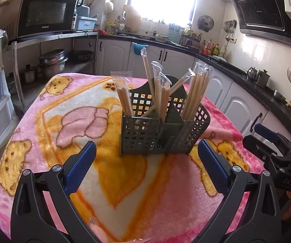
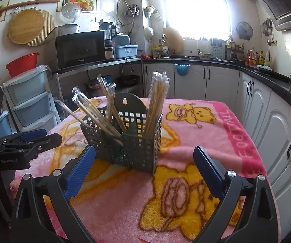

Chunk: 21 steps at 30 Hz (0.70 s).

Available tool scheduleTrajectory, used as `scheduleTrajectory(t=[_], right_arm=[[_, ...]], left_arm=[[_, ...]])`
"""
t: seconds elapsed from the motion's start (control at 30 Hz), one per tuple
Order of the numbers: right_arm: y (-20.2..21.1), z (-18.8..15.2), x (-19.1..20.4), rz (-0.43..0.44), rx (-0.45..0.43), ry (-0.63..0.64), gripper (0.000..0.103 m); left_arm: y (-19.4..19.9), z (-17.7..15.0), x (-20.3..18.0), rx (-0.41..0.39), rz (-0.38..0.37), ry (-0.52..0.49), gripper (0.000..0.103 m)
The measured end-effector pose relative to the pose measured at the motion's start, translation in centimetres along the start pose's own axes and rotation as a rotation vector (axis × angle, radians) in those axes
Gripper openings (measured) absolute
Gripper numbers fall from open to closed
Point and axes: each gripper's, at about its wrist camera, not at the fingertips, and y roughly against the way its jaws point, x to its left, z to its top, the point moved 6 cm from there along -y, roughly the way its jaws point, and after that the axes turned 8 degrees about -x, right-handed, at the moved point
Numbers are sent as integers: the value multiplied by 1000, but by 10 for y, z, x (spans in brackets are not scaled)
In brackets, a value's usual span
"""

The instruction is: Organize utensils

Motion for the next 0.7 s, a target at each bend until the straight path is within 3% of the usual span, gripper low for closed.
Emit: scheduleTrajectory(t=[0.7], right_arm=[[10, -46, 1, -31, -27, -10, 96]], left_arm=[[7, -35, -8, -101, 31, -29, 93]])
